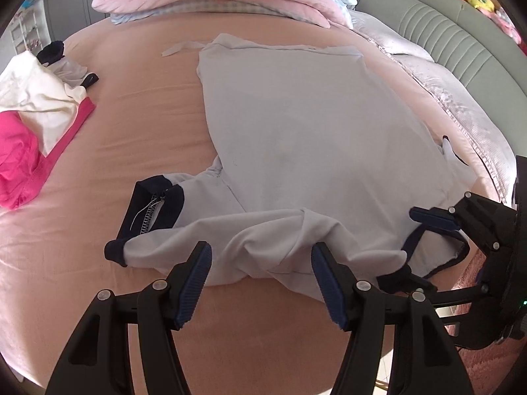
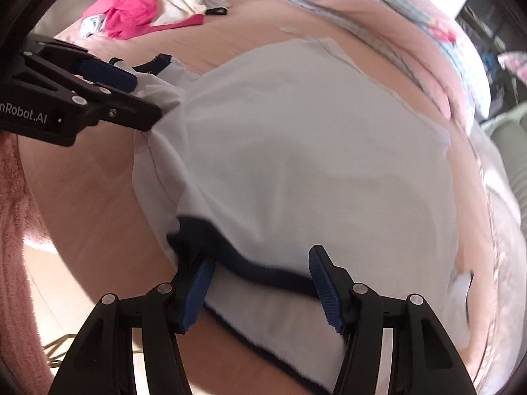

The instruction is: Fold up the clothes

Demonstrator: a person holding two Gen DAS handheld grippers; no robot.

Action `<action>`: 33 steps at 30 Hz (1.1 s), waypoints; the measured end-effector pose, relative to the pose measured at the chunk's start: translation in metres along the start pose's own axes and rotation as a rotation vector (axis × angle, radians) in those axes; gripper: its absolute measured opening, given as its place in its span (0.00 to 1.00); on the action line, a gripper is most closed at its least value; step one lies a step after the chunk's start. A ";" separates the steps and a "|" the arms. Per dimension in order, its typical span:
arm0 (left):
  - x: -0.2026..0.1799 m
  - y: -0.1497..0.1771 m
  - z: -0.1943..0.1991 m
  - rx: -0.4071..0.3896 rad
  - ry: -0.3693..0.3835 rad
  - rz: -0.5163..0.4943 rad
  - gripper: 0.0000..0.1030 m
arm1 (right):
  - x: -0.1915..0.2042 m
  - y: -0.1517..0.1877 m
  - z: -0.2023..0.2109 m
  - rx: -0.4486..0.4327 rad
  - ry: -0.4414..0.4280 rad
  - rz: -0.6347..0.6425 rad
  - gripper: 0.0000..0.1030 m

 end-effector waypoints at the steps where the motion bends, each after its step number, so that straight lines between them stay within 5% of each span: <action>1: 0.002 0.000 0.000 -0.008 -0.004 0.010 0.59 | 0.001 -0.005 -0.002 -0.019 0.013 0.007 0.58; 4: 0.018 -0.008 -0.006 -0.033 -0.013 0.037 0.59 | 0.003 -0.019 -0.007 -0.076 0.028 0.013 0.58; 13: 0.038 -0.001 -0.006 -0.022 0.071 0.094 0.59 | 0.021 -0.019 0.015 -0.186 -0.309 0.067 0.58; 22: 0.034 -0.009 0.019 -0.085 0.213 0.092 0.59 | 0.021 0.004 0.006 -0.125 -0.353 0.136 0.58; 25: 0.025 -0.011 0.005 -0.033 0.142 0.040 0.60 | 0.022 0.005 0.006 -0.125 -0.346 0.124 0.58; 30: 0.028 0.005 -0.034 0.213 -0.110 -0.011 0.62 | 0.017 0.006 0.010 -0.125 -0.357 0.106 0.58; 33: 0.026 0.010 -0.021 0.257 -0.114 -0.022 0.62 | 0.004 0.010 0.023 -0.127 -0.372 0.113 0.58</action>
Point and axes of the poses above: each gripper's, at about its wrist camera, not at the fingertips, and z roughly against the way its jaws point, x to its left, y to its underside, the point moved 2 cm from there along -z, roughly the way its jaws point, and after that the axes turned 9 degrees about y, right-handed, at the moved point
